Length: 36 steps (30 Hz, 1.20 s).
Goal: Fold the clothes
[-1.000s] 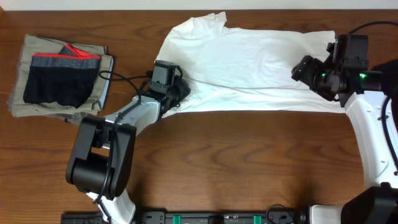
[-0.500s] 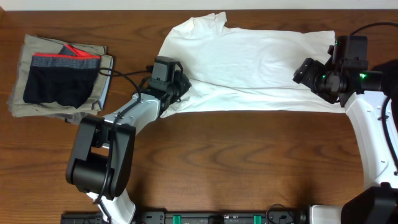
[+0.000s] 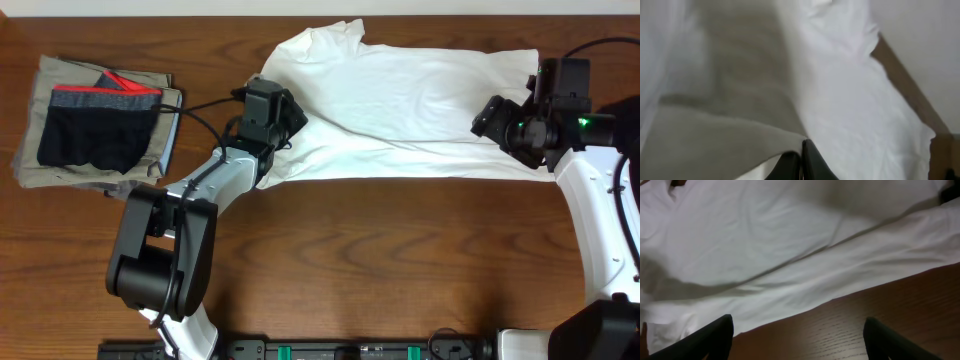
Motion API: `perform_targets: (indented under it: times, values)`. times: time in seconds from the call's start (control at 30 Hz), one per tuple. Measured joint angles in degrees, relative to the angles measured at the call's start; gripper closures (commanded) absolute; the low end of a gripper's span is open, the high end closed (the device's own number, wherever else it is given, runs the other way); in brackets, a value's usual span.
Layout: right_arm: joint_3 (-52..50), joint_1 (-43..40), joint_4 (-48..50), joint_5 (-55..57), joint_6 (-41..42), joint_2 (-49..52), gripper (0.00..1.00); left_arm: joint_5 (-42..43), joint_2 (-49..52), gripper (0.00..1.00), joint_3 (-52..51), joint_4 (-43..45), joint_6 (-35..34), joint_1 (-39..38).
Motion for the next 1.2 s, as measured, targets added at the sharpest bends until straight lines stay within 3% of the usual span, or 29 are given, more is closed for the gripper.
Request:
perform_targets:
  times: [0.43,0.5,0.57,0.63,0.73,0.9,1.0,1.2]
  values:
    - [0.0,0.0,-0.9,0.1,0.0,0.0,0.19,-4.2,6.1,0.94,0.1,10.2,1.6,0.0]
    - [0.0,0.0,-1.1,0.1,0.0,0.0,0.2,-4.6,7.5,0.84,0.1,11.9,2.0,0.0]
    - [0.0,0.0,-1.2,0.1,0.0,0.0,0.2,-5.2,8.2,0.83,0.1,12.6,2.7,0.0]
    - [0.0,0.0,-1.4,0.1,0.0,0.0,0.2,-5.9,8.7,0.75,0.1,12.9,3.7,0.0]
    - [0.0,0.0,-1.4,0.1,0.0,0.0,0.2,-6.4,8.7,0.56,0.1,13.2,6.4,0.0]
    - [0.0,0.0,-1.4,0.1,0.0,0.0,0.2,-7.1,8.7,0.49,0.2,13.6,11.1,0.0]
    - [0.0,0.0,-1.6,0.1,0.0,0.0,0.19,-7.0,8.0,0.49,0.5,10.5,12.4,0.0]
    - [0.0,0.0,-1.9,0.1,0.0,0.0,0.19,-6.8,-0.6,0.48,0.7,-4.6,10.0,1.0]
